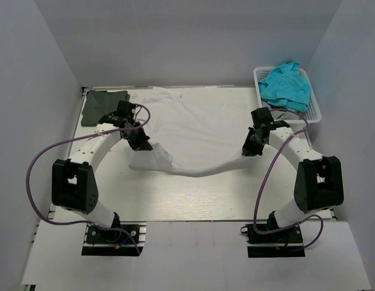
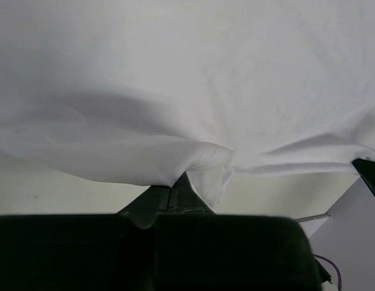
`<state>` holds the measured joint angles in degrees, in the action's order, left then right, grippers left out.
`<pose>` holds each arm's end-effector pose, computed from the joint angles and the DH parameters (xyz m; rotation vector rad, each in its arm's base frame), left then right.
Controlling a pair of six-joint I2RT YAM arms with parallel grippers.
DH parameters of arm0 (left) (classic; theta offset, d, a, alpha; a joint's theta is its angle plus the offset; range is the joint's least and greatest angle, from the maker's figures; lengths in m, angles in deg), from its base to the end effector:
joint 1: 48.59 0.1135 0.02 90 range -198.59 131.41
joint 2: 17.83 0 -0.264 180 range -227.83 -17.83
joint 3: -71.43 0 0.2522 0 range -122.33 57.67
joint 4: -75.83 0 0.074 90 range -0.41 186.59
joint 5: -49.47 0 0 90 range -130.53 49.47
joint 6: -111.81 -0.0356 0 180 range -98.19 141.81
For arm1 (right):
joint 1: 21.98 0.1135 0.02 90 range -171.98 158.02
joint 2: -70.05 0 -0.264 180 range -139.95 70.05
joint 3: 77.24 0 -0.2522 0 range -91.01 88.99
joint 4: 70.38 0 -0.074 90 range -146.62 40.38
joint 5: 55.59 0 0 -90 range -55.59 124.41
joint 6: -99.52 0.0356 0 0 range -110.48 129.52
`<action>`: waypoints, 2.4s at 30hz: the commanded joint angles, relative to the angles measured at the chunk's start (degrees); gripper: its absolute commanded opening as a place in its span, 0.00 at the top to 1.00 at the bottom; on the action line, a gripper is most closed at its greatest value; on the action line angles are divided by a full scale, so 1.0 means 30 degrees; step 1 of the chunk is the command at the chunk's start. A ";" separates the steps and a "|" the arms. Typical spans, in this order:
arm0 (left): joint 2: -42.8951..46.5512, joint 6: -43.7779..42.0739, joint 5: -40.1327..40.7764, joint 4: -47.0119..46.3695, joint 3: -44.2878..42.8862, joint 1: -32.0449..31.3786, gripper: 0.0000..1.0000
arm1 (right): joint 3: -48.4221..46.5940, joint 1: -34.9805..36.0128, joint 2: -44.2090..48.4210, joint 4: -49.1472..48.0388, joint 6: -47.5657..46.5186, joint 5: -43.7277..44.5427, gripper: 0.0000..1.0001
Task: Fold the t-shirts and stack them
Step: Fold the flattened tshirt in 1/3 of the way
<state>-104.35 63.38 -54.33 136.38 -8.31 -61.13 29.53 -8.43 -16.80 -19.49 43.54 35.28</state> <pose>0.2873 -0.0726 0.2471 -0.6460 2.7706 -0.5658 0.2896 0.0692 0.2188 0.4878 2.6752 0.2292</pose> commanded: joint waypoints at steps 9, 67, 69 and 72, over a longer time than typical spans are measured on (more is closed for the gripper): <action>-0.5078 -0.0729 0.2345 -0.0973 -0.7299 0.0692 1.00 | -0.6104 -0.1290 -0.4241 0.1744 -0.0675 0.0123 0.99; 0.4675 -0.0026 0.3657 0.0259 0.2897 0.0487 0.00 | 0.4214 0.0585 0.5662 -0.1739 -0.1553 -0.3630 0.10; 0.2831 -0.0026 0.4274 -0.0647 0.1167 0.0780 0.00 | 0.2457 0.0526 0.4932 -0.2265 -0.1642 -0.2495 0.10; -0.0740 -0.0463 0.5506 -0.0859 -0.1994 0.0780 0.00 | -0.0119 0.0467 0.2793 -0.2267 -0.1555 -0.0358 0.10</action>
<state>-99.10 63.46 -43.29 136.01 -8.72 -59.18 35.76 -6.75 -4.41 -24.34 39.56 27.78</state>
